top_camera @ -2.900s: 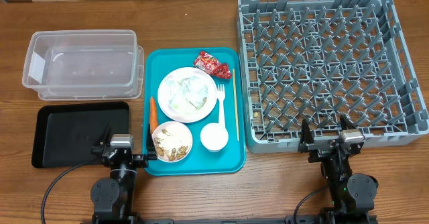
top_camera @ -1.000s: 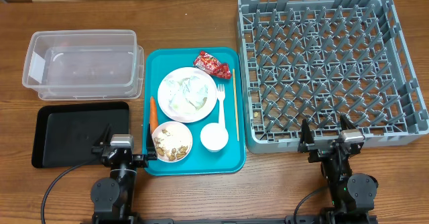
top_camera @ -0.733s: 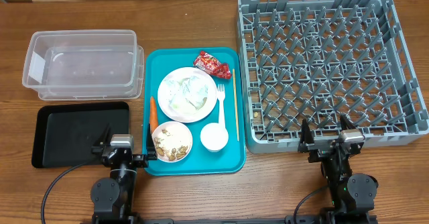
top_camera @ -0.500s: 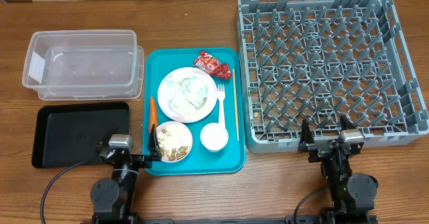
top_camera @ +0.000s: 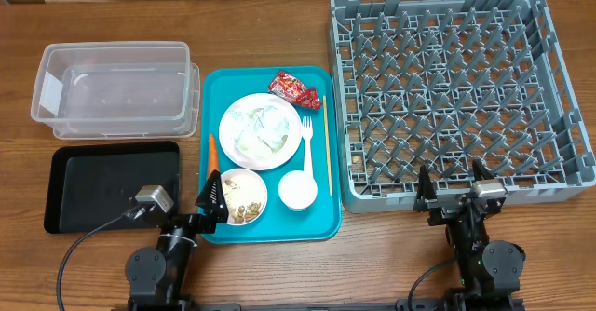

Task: Sort waste into correct bins and load items into the dishwasher
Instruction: 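Move the left gripper over the white plate toward the crumpled tissue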

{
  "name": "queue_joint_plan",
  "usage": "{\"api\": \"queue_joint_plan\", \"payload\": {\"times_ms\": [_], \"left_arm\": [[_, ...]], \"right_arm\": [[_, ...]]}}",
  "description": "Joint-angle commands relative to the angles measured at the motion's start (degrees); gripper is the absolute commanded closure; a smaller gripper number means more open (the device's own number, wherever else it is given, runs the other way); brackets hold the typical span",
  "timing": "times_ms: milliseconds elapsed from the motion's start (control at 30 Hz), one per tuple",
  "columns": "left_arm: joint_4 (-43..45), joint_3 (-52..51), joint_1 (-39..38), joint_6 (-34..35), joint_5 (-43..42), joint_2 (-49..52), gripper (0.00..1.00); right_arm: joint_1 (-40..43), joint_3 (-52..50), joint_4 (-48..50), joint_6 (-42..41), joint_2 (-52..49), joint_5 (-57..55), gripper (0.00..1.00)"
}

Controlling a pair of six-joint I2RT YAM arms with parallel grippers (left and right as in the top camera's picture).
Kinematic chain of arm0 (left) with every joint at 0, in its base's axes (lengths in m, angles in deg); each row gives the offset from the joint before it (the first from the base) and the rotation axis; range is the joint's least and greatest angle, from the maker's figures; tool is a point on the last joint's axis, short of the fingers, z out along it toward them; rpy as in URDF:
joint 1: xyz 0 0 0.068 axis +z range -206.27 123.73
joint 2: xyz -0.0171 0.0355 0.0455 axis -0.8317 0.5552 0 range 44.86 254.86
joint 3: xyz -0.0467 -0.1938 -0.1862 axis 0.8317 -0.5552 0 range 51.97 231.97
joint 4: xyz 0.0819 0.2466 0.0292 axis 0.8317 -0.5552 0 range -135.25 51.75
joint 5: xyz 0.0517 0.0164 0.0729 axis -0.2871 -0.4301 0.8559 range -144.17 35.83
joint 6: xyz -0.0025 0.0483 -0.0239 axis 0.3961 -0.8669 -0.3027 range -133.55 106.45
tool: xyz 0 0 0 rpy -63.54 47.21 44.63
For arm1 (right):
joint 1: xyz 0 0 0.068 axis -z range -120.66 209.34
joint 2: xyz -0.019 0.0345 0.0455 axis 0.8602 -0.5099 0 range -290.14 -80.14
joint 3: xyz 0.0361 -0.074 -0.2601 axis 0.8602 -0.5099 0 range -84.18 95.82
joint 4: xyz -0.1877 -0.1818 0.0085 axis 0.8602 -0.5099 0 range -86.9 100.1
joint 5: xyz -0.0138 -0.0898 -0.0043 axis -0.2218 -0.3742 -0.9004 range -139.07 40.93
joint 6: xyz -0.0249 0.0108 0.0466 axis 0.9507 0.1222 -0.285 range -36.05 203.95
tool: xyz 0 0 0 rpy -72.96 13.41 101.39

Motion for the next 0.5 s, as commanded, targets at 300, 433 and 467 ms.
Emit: {"api": "queue_joint_plan", "payload": {"times_ms": [300,433,467], "left_arm": [[-1.46,7.08,0.28,-7.28,-11.19,-0.48,0.0],[-5.29,14.56,0.28,-7.48,-10.93,-0.26,0.0],[-6.29,16.57,0.28,-7.45,-10.8,0.09,0.0]], "right_arm": [[0.02,-0.61,0.22,0.07,0.66,-0.13,0.0],[0.02,-0.61,0.24,0.07,0.66,-0.13,0.0],[0.02,-0.61,0.22,0.07,0.66,-0.13,0.0]]}}
